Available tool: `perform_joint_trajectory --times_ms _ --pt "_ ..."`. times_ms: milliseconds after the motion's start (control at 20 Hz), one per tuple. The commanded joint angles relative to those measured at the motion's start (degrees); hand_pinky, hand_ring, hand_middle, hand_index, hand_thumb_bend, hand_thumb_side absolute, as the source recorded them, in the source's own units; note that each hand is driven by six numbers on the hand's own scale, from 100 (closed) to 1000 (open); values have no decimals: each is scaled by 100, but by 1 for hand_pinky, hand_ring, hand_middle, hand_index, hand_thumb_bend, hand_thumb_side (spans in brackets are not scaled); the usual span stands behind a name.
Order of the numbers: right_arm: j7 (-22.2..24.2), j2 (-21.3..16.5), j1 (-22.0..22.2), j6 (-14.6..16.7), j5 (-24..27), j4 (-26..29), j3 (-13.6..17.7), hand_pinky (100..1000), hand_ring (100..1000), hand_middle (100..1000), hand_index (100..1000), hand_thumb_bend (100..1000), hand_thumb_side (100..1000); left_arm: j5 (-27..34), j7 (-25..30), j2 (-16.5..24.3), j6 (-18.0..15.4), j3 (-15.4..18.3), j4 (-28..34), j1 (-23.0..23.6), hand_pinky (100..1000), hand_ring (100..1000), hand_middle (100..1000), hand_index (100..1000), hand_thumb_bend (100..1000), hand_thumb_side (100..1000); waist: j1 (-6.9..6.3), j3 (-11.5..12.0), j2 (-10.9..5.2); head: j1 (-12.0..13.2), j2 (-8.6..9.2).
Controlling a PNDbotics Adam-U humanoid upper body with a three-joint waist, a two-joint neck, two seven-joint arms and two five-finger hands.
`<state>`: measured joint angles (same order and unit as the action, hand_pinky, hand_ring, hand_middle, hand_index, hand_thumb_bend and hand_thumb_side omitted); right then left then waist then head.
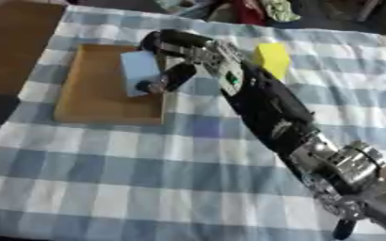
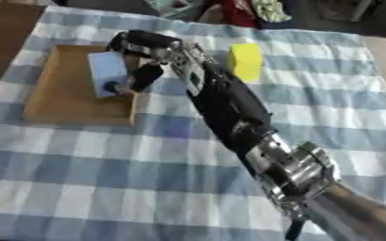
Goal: Pick up objects on the table and place them in the box.
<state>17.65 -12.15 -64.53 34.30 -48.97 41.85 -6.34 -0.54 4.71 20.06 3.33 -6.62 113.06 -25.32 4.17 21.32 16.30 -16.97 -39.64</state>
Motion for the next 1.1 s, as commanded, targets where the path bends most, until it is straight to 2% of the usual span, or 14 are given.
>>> perform_joint_trajectory --times_ms 50,250,400,550,700,1100 --pt "-240 5 -109 -37 -360 -49 72 744 795 674 784 304 583 14 38 14 -6 -12 111 -108 596 559 529 692 600 129 -40 26 -84 -85 76" --pt "-460 56 -81 -26 -700 -84 59 787 858 806 858 462 655 12 59 -5 -3 -31 112 -132 596 559 530 692 601 131 -43 32 -79 -106 65" --pt "-520 52 -86 28 -880 -80 52 816 887 866 879 523 675 4 66 -4 -1 -34 103 -130 596 559 530 693 603 134 -43 17 -84 -104 64" --pt "-522 23 -108 84 -859 -67 70 817 892 875 881 510 670 -7 55 9 1 -21 84 -117 595 559 529 692 607 139 -39 -13 -88 -91 72" --pt "-482 -71 -168 84 -589 -15 98 815 889 871 880 496 658 -17 36 29 0 -12 67 -105 596 559 529 693 608 141 -35 -56 -93 -67 88" --pt "-294 -723 -352 86 125 334 82 817 882 860 881 513 640 -57 2 114 -2 25 26 -38 595 558 530 693 610 141 4 -245 -126 50 124"
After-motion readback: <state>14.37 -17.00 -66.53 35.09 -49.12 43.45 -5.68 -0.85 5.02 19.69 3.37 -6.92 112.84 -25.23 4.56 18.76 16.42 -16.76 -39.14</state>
